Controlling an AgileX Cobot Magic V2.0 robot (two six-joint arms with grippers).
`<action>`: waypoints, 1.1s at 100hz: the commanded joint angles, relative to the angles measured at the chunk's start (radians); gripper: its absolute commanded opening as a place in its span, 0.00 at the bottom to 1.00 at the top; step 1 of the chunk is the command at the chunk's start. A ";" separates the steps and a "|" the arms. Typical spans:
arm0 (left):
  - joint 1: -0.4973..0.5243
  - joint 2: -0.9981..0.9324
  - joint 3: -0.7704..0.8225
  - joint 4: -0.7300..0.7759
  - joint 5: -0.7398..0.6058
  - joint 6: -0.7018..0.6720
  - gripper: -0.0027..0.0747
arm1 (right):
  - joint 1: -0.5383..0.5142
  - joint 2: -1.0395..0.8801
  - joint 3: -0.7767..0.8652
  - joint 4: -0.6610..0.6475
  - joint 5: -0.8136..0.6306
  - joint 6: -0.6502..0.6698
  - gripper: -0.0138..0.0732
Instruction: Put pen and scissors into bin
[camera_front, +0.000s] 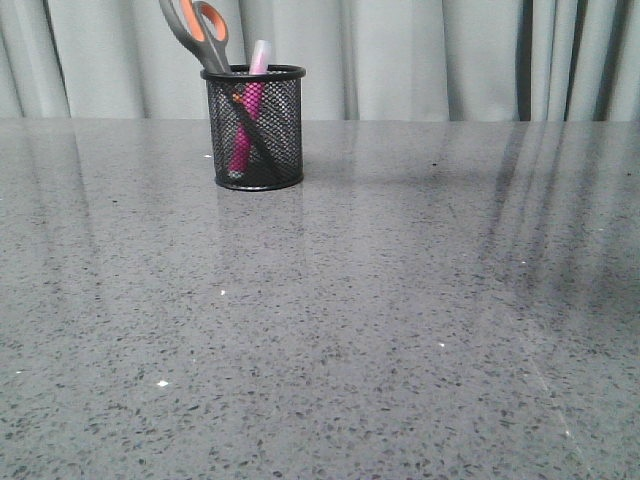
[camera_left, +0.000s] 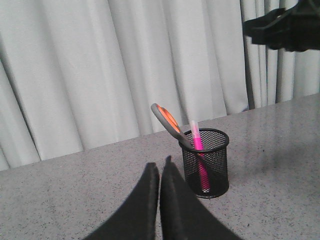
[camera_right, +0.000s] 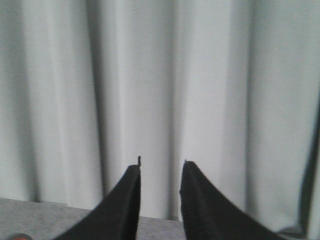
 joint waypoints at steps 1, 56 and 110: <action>0.003 0.010 -0.025 -0.024 -0.057 -0.009 0.01 | -0.001 -0.124 -0.024 0.174 -0.032 -0.308 0.20; 0.003 0.010 -0.025 -0.024 -0.057 -0.009 0.01 | -0.018 -0.579 0.244 0.587 0.079 -0.856 0.07; 0.003 0.010 -0.025 -0.024 -0.057 -0.009 0.01 | -0.018 -1.038 0.614 0.587 0.092 -0.855 0.07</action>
